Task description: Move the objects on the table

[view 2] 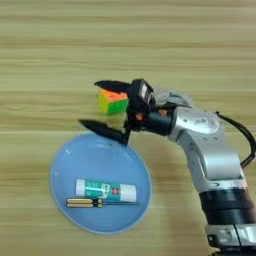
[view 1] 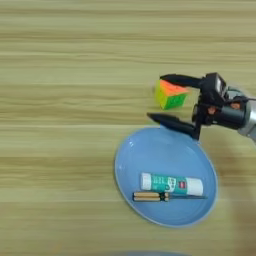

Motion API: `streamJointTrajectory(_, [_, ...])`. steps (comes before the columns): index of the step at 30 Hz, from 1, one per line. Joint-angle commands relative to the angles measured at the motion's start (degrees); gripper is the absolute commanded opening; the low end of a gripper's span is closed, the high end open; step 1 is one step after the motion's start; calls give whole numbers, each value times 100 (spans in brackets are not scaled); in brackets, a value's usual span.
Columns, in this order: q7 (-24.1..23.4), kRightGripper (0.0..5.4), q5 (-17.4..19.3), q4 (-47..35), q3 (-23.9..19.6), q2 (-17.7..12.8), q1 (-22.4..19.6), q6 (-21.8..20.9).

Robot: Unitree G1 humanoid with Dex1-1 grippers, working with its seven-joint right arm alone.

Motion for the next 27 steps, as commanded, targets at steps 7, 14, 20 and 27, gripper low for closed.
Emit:
streamJointTrajectory(7, [-964, 538, -121, 711, -883, -370, -1098, -259])
streamJointTrajectory(14, [-1268, 538, -444, 1664, -1170, -827, -1559, -389])
streamJointTrajectory(20, [-1675, 538, -869, 2972, -1260, -1180, -2110, -582])
streamJointTrajectory(27, [-1631, 538, -1261, 3987, -1077, -1519, -2418, -570])
